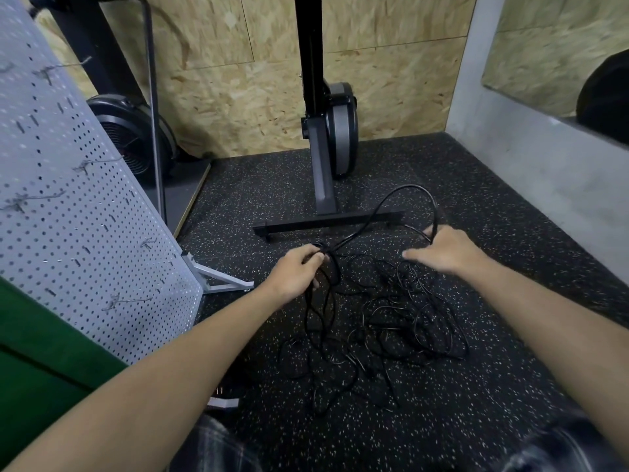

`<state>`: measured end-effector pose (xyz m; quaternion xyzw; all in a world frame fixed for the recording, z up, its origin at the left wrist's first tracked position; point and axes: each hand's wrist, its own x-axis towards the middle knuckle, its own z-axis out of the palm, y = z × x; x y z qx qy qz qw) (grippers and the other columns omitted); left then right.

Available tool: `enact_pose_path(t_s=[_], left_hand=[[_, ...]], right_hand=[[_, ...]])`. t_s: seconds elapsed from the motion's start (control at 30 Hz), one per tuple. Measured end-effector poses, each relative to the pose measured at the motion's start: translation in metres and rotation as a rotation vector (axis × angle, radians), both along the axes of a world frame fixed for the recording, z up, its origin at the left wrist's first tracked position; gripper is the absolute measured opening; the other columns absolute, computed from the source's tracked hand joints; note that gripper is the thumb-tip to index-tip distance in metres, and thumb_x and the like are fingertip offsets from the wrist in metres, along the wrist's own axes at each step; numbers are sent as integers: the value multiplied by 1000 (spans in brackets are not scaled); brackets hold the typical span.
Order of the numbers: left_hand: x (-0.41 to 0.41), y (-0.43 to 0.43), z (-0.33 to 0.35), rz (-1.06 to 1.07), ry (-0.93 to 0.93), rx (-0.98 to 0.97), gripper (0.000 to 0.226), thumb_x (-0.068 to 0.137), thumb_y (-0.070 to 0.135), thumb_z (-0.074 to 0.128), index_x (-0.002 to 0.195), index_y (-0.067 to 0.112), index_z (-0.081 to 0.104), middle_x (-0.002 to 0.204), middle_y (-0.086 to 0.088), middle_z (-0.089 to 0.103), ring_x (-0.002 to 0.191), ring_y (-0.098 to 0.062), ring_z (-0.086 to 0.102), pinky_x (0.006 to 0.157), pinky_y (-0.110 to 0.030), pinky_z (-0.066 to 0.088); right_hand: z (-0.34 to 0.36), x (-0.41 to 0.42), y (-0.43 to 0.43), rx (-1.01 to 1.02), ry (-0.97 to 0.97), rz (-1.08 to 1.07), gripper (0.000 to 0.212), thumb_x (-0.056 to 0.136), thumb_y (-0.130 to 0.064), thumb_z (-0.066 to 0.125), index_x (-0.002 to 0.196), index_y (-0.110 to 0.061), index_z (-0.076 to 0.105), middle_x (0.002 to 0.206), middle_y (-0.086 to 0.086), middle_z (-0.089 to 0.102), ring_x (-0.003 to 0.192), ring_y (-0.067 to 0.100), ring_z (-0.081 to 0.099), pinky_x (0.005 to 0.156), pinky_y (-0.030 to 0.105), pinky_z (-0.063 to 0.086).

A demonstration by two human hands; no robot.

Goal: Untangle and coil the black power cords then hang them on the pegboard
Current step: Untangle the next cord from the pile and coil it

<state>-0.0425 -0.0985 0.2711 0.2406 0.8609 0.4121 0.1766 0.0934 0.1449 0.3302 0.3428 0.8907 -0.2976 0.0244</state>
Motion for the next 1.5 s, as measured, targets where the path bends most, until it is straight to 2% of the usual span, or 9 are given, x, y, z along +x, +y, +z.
enact_pose_path(t_s=[0.2, 0.3, 0.53, 0.63, 0.8, 1.07, 1.27, 1.37, 1.5], left_hand=[[2, -4, 27, -26, 107, 12, 17, 102, 18, 60, 101, 21, 77, 75, 2, 78, 60, -22, 66, 60, -33, 52], [4, -6, 33, -57, 190, -26, 16, 98, 14, 65, 94, 22, 78, 76, 5, 78, 74, -13, 75, 69, -35, 61], [2, -9, 34, -23, 212, 76, 18, 108, 14, 50, 107, 18, 68, 90, 2, 77, 81, -9, 75, 84, -36, 61], [1, -11, 34, -60, 225, 110, 25, 110, 18, 48, 123, 24, 68, 90, 1, 75, 78, -9, 75, 75, -26, 57], [1, -8, 34, -139, 144, 122, 30, 111, 16, 48, 123, 30, 72, 92, 4, 75, 84, -5, 70, 87, -27, 55], [12, 1, 44, -292, 7, 246, 45, 98, -14, 55, 135, 11, 65, 105, -10, 79, 98, -15, 76, 99, -30, 57], [16, 7, 46, -235, -34, 319, 35, 94, -11, 59, 124, 7, 53, 102, -13, 78, 98, -34, 75, 97, -47, 56], [16, 12, 47, -195, 17, 373, 26, 94, -3, 65, 112, 12, 53, 98, -9, 79, 100, -38, 73, 99, -57, 55], [19, 18, 46, -176, 123, 377, 23, 92, 6, 72, 106, 18, 58, 96, 2, 80, 96, -28, 74, 94, -54, 57]], right_hand=[[-19, -1, 9, 66, -319, 69, 76, 81, -41, 89, 134, -2, 51, 91, 14, 73, 77, 27, 71, 70, 36, 62], [-24, 1, 9, 28, -484, 139, 96, 80, -41, 90, 152, -3, 39, 110, 12, 70, 102, 26, 71, 90, 40, 62], [-27, 6, 13, -8, -820, 317, 51, 95, -38, 76, 132, -5, 64, 129, 4, 70, 114, 22, 69, 100, 41, 56], [-26, 8, 15, -20, -875, 330, 48, 99, -37, 71, 134, -5, 63, 133, 5, 69, 117, 23, 68, 101, 42, 56], [-24, 8, 11, -20, -445, 362, 51, 100, -34, 70, 143, -12, 54, 94, 2, 72, 72, 13, 68, 59, 28, 54], [-22, -10, -37, -143, 129, 528, 86, 88, -51, 79, 158, -21, 37, 113, -16, 71, 101, 4, 70, 97, 34, 56], [-18, -14, -52, -454, 291, 422, 113, 77, -37, 91, 161, -38, 16, 108, -3, 76, 100, 22, 76, 91, 47, 62], [-16, -15, -68, -571, 332, 464, 94, 90, -20, 82, 156, -43, 19, 106, 12, 75, 93, 27, 78, 81, 41, 64], [-14, -20, -76, -477, 454, 384, 41, 101, -7, 64, 137, -20, 48, 93, 10, 77, 78, 25, 80, 82, 46, 65]])
